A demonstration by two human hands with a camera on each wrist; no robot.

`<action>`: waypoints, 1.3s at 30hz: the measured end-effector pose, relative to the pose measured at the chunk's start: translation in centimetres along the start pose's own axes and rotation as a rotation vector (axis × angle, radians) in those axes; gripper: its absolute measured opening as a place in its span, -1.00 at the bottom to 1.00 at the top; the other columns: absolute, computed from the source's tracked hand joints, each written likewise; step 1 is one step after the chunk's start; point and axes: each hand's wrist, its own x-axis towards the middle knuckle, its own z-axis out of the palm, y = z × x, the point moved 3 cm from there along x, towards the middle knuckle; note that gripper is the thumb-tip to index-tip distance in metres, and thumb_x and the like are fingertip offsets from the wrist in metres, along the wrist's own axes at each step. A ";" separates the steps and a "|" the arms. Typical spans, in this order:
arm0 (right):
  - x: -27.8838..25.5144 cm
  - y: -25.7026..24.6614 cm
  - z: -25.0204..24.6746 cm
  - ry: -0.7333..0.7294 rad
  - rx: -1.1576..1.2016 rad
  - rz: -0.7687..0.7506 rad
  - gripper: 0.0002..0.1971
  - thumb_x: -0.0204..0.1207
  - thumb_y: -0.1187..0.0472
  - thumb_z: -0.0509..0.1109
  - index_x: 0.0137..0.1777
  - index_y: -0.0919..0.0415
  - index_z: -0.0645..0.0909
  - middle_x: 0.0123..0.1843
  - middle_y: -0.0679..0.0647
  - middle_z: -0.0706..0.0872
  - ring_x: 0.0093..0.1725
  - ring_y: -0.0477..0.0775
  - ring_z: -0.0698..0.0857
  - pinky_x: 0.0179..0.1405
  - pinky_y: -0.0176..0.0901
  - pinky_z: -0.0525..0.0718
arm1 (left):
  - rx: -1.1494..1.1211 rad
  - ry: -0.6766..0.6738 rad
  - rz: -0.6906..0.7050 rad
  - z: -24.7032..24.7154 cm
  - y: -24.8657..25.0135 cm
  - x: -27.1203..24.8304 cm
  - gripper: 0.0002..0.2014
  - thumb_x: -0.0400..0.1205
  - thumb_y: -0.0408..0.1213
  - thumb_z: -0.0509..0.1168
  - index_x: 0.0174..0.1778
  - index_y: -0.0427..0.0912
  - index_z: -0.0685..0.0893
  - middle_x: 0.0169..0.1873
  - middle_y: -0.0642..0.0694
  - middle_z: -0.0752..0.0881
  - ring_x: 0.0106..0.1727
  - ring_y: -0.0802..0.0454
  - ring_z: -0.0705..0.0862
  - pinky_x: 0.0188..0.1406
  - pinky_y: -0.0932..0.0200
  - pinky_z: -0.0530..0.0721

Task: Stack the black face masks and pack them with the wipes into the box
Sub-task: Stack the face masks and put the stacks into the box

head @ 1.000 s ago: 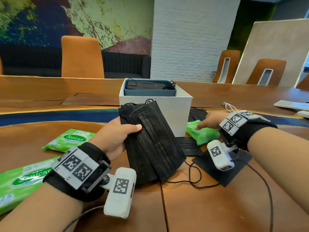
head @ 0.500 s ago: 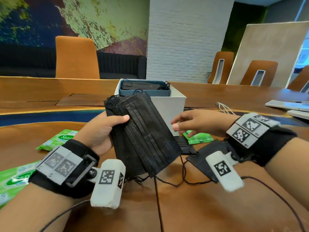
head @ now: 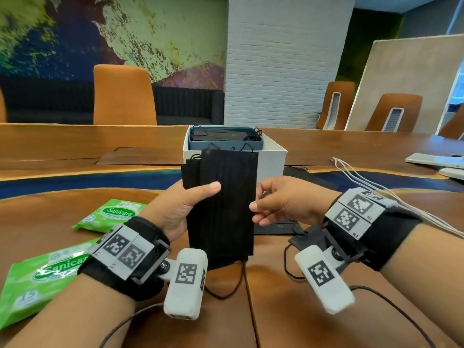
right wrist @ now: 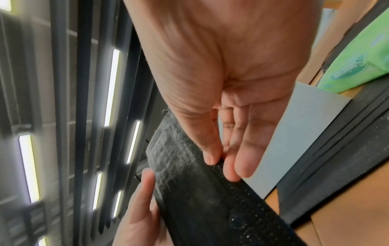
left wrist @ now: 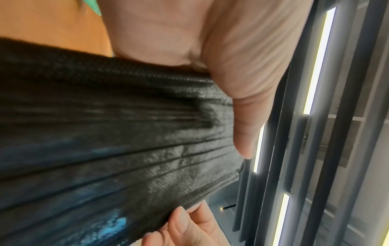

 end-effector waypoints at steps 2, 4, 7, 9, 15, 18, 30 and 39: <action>0.3 0.2 0.8 -0.026 -0.048 0.010 -0.85 0.54 0.41 0.40 -0.21 0.25 0.51 -0.39 0.05 0.76 -0.24 0.01 0.78 -0.21 -0.24 0.78 | 0.040 -0.031 -0.012 0.2 -0.1 0.0 -0.51 0.41 -0.31 0.49 0.28 -0.15 0.63 0.13 -0.18 0.77 0.18 -0.09 0.74 0.04 0.04 0.69; 0.4 0.2 1.4 -0.035 -0.074 0.007 -0.84 0.53 0.42 0.40 -0.22 0.25 0.51 -0.39 0.04 0.76 -0.25 0.00 0.78 -0.24 -0.26 0.78 | 0.064 -0.050 -0.006 0.1 -0.1 0.0 -0.51 0.37 -0.31 0.47 0.26 -0.17 0.64 0.12 -0.20 0.77 0.16 -0.09 0.75 -0.01 0.07 0.71; 0.4 -0.1 2.0 -0.031 -0.134 0.012 -0.87 0.52 0.38 0.42 -0.16 0.24 0.51 -0.28 0.14 0.75 -0.24 0.01 0.78 -0.19 -0.22 0.79 | 0.089 -0.080 0.006 0.2 0.1 -0.2 -0.54 0.37 -0.33 0.44 0.23 -0.17 0.65 0.07 -0.19 0.79 0.11 -0.07 0.77 -0.10 0.14 0.73; 0.2 -0.3 1.6 0.016 -0.264 0.012 -0.82 0.48 0.30 0.49 -0.07 0.21 0.52 -0.14 0.19 0.74 -0.23 0.01 0.77 -0.19 -0.19 0.79 | 0.111 -0.094 0.004 0.4 0.2 -0.3 -0.56 0.39 -0.38 0.49 0.20 -0.13 0.65 0.03 -0.12 0.81 0.07 0.00 0.78 -0.11 0.15 0.73; -1.3 0.0 -2.5 0.097 -0.557 0.075 -0.73 0.46 0.09 0.51 0.08 0.09 0.55 -0.02 0.09 0.71 -0.09 -0.01 0.74 -0.06 -0.09 0.77 | 0.135 -0.038 -0.094 0.8 -0.6 -0.3 -0.70 0.55 -0.55 0.29 0.06 -0.08 0.62 -0.03 -0.11 0.77 0.07 -0.03 0.72 0.05 0.03 0.66; -2.1 0.9 -5.1 0.015 -0.702 0.241 -0.76 0.49 0.06 0.48 0.13 0.04 0.62 0.07 0.11 0.73 0.01 0.00 0.72 0.01 -0.07 0.73 | 0.136 0.004 -0.135 0.5 -0.9 -0.3 -0.76 0.59 -0.54 0.26 0.05 -0.12 0.63 -0.01 -0.13 0.78 0.06 -0.03 0.72 -0.02 0.06 0.65; -1.3 5.9 -8.4 -0.090 -1.236 0.514 -0.47 0.45 0.07 0.51 0.38 -0.17 0.43 0.33 -0.05 0.59 0.29 0.07 0.58 0.30 -0.03 0.52 | 0.093 -0.009 -0.113 -0.2 -0.1 0.0 -0.80 0.62 -0.55 0.19 -0.01 -0.25 0.68 -0.17 -0.21 0.80 -0.20 -0.06 0.80 -0.26 0.10 0.80; 0.1 6.3 -8.7 -0.142 -1.274 0.529 -0.83 0.45 0.04 0.50 -0.11 0.00 0.54 -0.11 -0.08 0.62 -0.09 -0.05 0.54 -0.24 -0.27 0.42 | 0.121 -0.012 -0.116 -0.3 0.0 0.0 -0.82 0.60 -0.53 0.21 -0.02 -0.25 0.69 -0.16 -0.21 0.81 -0.14 -0.08 0.79 -0.18 0.06 0.79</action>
